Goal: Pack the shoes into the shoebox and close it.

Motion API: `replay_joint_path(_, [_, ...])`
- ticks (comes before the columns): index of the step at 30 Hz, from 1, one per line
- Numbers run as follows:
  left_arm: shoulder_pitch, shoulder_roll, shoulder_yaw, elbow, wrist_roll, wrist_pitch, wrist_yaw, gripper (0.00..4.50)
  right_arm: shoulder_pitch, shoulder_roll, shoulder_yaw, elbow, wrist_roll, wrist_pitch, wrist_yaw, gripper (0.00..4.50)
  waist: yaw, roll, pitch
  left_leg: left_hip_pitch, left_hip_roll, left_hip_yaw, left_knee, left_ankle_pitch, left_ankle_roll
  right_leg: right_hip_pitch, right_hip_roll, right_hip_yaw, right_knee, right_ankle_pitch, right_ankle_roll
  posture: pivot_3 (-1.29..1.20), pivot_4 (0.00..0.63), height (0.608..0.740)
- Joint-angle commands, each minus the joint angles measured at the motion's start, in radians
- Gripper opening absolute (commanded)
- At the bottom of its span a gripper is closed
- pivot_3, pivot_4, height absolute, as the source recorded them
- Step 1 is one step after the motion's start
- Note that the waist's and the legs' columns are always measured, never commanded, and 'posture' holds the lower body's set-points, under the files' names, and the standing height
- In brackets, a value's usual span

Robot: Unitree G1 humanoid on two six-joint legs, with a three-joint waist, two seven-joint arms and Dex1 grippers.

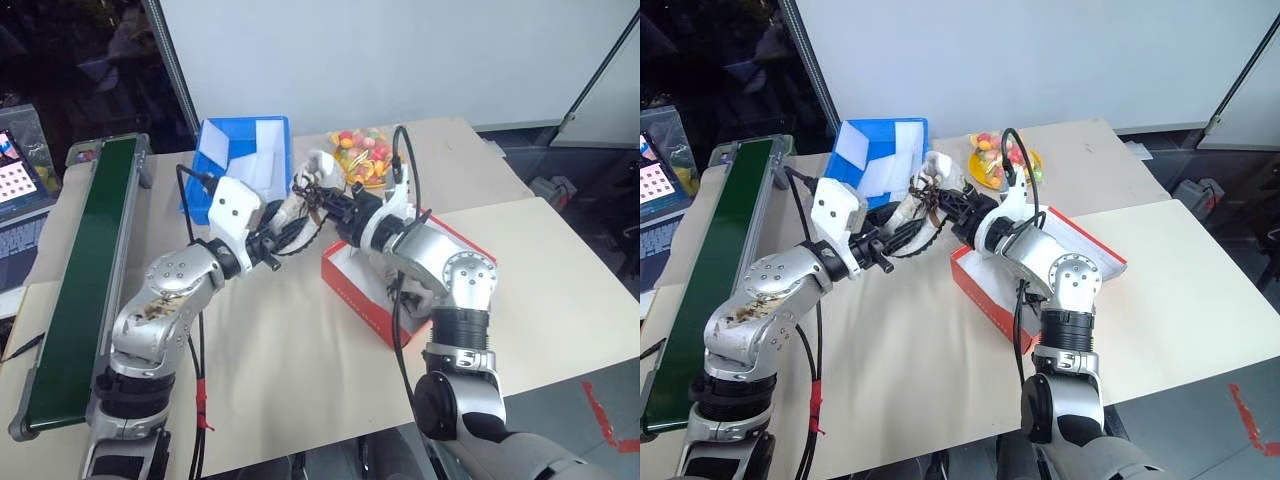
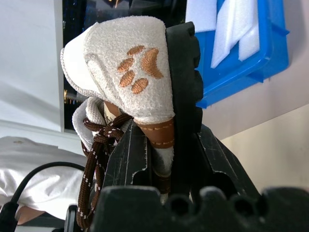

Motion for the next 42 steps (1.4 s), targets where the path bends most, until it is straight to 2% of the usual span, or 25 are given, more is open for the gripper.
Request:
replay_joint_path(1, [0.005, 0.002, -0.016, -0.049, -0.016, -0.020, -0.029, 2.45, -0.047, -0.030, -0.044, -0.037, -0.044, -0.127, 0.005, 0.73, -0.001, 0.000, 0.000, 0.000, 0.000, 0.000, 0.000, 0.000, 0.000, 0.000, 0.000, 0.000, 0.000, 0.000, 0.000, 0.00, 0.150, 0.723])
replay_joint_path(8, [0.036, 0.041, -0.025, -0.075, -0.025, -0.022, -0.082, 2.45, -0.120, -0.265, -0.024, 0.041, -0.279, -0.223, 0.124, 0.73, 0.009, 0.001, 0.001, 0.000, -0.002, 0.000, 0.000, 0.000, 0.000, 0.000, -0.001, 0.000, -0.001, 0.000, 0.000, 0.00, 0.150, 0.723])
replay_joint_path(10, [0.039, 0.043, -0.025, -0.079, -0.027, -0.018, -0.090, 2.45, -0.129, -0.301, -0.017, 0.053, -0.318, -0.231, 0.159, 0.73, 0.003, 0.001, 0.001, 0.000, -0.001, 0.000, -0.001, 0.000, 0.000, 0.000, -0.001, 0.000, -0.002, 0.000, 0.000, 0.00, 0.150, 0.723])
replay_joint_path(11, [0.044, 0.048, -0.026, -0.083, -0.025, -0.018, -0.095, 2.45, -0.132, -0.373, 0.029, 0.042, -0.366, -0.199, 0.215, 0.73, -0.001, 0.001, 0.001, 0.000, -0.001, 0.000, -0.002, 0.000, 0.000, 0.000, 0.000, 0.000, -0.002, 0.000, 0.000, 0.00, 0.150, 0.723])
replay_joint_path(14, [0.065, 0.080, -0.045, -0.097, -0.016, -0.032, -0.136, 2.45, -0.115, -0.633, 0.274, -0.088, -0.446, 0.034, 0.455, 0.73, 0.000, 0.003, 0.002, -0.001, 0.000, 0.002, -0.002, 0.000, 0.001, -0.001, -0.001, 0.003, -0.002, 0.000, 0.000, 0.00, 0.150, 0.723])
replay_joint_path(16, [0.068, 0.083, -0.047, -0.099, -0.022, -0.030, -0.143, 2.45, -0.108, -0.723, 0.369, -0.130, -0.454, 0.127, 0.558, 0.73, 0.004, 0.003, 0.002, -0.002, 0.001, 0.002, -0.002, -0.001, 0.002, -0.001, -0.001, 0.004, -0.003, 0.000, 0.000, 0.00, 0.150, 0.723])
replay_joint_path(18, [0.068, 0.087, -0.055, -0.098, -0.023, -0.028, -0.153, 2.45, -0.119, -0.766, 0.414, -0.133, -0.466, 0.179, 0.632, 0.73, 0.003, 0.002, 0.002, -0.001, 0.002, 0.003, -0.002, -0.001, 0.002, 0.000, 0.000, 0.004, -0.004, 0.000, 0.000, 0.00, 0.150, 0.723])
replay_joint_path(21, [0.067, 0.096, -0.071, -0.103, -0.026, -0.029, -0.181, 2.45, -0.146, -0.788, 0.459, -0.107, -0.486, 0.266, 0.704, 0.73, 0.012, 0.002, 0.002, -0.001, 0.002, 0.004, 0.000, -0.001, 0.003, 0.001, -0.001, 0.006, -0.005, 0.000, 0.000, 0.00, 0.150, 0.723])
replay_joint_path(25, [0.079, 0.121, -0.088, -0.113, -0.024, -0.042, -0.226, 2.45, -0.166, -0.756, 0.502, -0.061, -0.521, 0.359, 0.746, 0.73, 0.027, 0.002, 0.002, -0.002, 0.001, 0.004, 0.002, -0.002, 0.003, 0.001, -0.001, 0.006, -0.005, 0.000, 0.001, 0.00, 0.150, 0.723])
replay_joint_path(31, [0.094, 0.162, -0.103, -0.131, -0.036, -0.051, -0.287, 2.45, -0.124, -0.769, 0.689, -0.044, -0.683, 0.293, 0.848, 0.73, 0.034, 0.002, 0.002, -0.003, 0.001, 0.003, 0.002, -0.002, 0.004, 0.000, -0.002, 0.004, -0.005, 0.001, 0.001, 0.00, 0.150, 0.723])
replay_joint_path(38, [0.095, 0.166, -0.112, -0.137, -0.045, -0.041, -0.303, 2.45, -0.170, -0.786, 0.817, 0.010, -0.814, 0.235, 1.011, 0.73, 0.034, 0.002, 0.002, -0.004, 0.000, 0.003, 0.002, -0.002, 0.004, 0.000, -0.004, 0.001, -0.006, 0.001, 0.002, 0.00, 0.150, 0.723])
replay_joint_path(42, [0.096, 0.157, -0.122, -0.130, -0.043, -0.047, -0.299, 2.45, -0.181, -0.752, 0.891, 0.067, -0.897, 0.183, 1.068, 0.73, 0.034, 0.002, 0.002, -0.004, 0.000, 0.003, 0.003, -0.002, 0.004, 0.000, -0.005, 0.001, -0.006, 0.001, 0.002, 0.00, 0.150, 0.723])
